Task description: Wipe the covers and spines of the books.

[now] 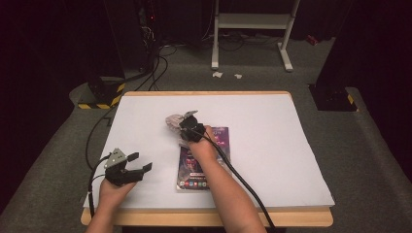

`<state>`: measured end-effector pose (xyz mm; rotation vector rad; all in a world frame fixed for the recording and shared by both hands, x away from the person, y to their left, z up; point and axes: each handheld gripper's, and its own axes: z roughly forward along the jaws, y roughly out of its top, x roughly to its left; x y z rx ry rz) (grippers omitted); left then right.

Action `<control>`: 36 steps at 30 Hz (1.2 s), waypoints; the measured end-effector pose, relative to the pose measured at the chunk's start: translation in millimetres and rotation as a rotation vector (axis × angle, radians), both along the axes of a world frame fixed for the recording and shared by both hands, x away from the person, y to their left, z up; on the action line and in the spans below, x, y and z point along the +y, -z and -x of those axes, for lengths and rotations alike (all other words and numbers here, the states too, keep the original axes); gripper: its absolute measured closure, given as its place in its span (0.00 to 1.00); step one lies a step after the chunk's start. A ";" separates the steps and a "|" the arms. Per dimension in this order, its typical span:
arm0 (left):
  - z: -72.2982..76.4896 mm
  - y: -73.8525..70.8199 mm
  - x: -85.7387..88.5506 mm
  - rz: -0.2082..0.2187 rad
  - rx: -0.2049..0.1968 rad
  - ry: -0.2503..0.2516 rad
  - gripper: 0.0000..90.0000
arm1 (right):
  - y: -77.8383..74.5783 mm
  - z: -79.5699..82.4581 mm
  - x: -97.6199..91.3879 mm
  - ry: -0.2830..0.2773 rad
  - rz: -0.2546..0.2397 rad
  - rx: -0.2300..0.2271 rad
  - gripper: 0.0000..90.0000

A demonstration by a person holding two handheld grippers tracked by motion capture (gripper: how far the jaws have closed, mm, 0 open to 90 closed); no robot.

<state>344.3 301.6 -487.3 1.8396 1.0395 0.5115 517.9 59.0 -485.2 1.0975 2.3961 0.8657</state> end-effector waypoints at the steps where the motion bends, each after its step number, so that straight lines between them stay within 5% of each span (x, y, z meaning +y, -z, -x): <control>1: 0.1 0.0 0.1 -0.001 0.000 0.000 0.28 | 0.0 0.4 0.4 -0.002 0.008 -0.003 0.74; 7: 0.7 -0.2 0.8 -0.002 0.001 -0.003 0.28 | -0.9 -2.9 -25.0 0.043 0.027 -0.001 0.73; 18: -0.1 1.6 -3.3 -0.011 0.010 0.001 0.28 | 0.0 -2.7 -129.9 0.216 0.000 0.003 0.73; 36: -0.7 2.6 -3.3 -0.029 0.014 0.001 0.28 | 0.9 -1.5 -147.0 0.254 -0.015 -0.002 0.73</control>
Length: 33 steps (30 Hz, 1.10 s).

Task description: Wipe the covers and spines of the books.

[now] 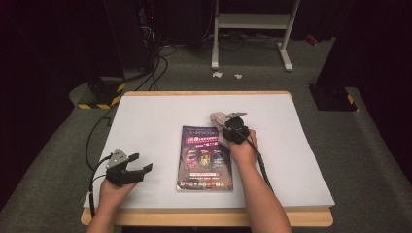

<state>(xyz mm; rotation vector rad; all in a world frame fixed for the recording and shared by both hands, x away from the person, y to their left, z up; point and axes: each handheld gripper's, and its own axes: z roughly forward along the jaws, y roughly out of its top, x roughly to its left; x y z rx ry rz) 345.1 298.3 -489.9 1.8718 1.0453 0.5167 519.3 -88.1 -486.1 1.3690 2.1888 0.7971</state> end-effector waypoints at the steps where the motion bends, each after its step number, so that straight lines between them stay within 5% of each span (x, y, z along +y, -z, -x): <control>1: -0.2 0.2 -0.5 -0.001 0.000 0.002 0.28 | -0.5 0.1 1.1 -0.003 0.009 -0.002 0.73; 8: -1.1 0.6 -0.5 0.007 -0.004 -0.007 0.28 | -15.8 7.2 -7.1 0.007 0.011 -0.018 0.73; 18: -0.7 -0.9 -5.5 -0.019 -0.008 0.010 0.28 | -48.7 36.2 -50.2 0.040 -0.002 -0.076 0.73; 33: 0.0 -0.1 -12.5 -0.041 -0.002 0.019 0.28 | -34.7 73.9 -117.9 0.138 -0.015 -0.049 0.69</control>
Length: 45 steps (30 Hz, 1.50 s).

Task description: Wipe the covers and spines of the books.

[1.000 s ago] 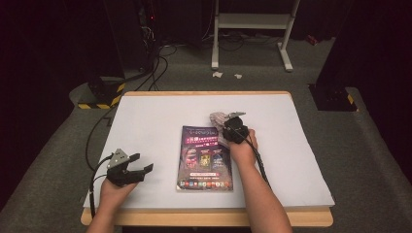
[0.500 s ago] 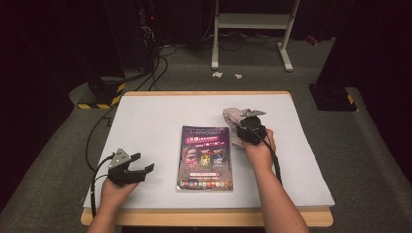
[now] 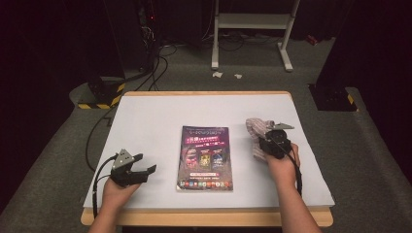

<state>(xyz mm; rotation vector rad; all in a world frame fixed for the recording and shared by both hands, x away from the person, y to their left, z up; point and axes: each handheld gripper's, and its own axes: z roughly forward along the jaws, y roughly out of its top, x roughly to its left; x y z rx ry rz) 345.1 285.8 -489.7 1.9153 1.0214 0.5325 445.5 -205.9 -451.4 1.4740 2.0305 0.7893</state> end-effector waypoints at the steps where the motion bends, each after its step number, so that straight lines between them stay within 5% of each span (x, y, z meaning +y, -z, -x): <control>1: 0.2 0.1 -0.5 0.002 0.000 0.000 0.28 | 2.9 2.0 -2.7 0.002 0.000 0.006 0.69; 13: 1.2 -0.7 0.2 0.010 0.001 0.002 0.28 | 34.4 11.8 -7.3 0.004 -0.002 0.071 0.64; 21: 1.5 -0.4 -1.3 0.002 0.000 0.015 0.28 | 42.4 16.6 -8.5 0.007 -0.024 0.039 0.63; 33: 3.3 1.2 0.6 0.000 0.008 0.005 0.28 | 34.5 13.9 -11.7 0.007 -0.025 0.058 0.45; 45: 1.0 -0.9 7.2 0.048 0.023 -0.006 0.28 | 11.7 24.8 -11.1 -0.030 -0.044 0.004 0.37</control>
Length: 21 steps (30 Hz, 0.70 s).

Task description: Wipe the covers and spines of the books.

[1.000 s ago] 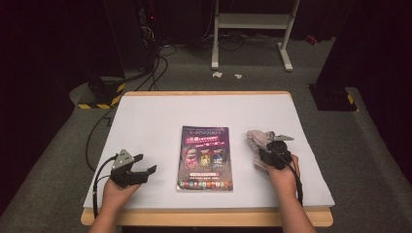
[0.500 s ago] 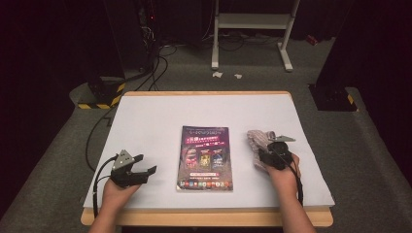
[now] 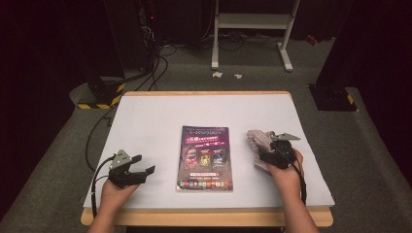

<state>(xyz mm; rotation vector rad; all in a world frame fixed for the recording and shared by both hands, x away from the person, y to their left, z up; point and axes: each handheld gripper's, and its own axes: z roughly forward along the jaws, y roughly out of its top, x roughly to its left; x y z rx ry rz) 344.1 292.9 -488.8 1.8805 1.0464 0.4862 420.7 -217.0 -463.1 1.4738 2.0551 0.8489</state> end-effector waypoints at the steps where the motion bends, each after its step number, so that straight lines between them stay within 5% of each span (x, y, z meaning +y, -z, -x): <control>1: -0.7 -0.6 0.5 0.001 -0.007 -0.002 0.28 | -1.5 1.3 0.7 -0.001 -0.002 -0.004 0.37; 14: -5.6 -2.1 -18.3 -0.022 0.013 0.029 0.26 | -30.1 27.4 25.7 -0.102 -0.018 -0.109 0.32; 21: -3.1 -1.5 -38.5 -0.039 0.021 0.074 0.22 | -17.7 49.3 52.5 -0.188 -0.073 -0.097 0.29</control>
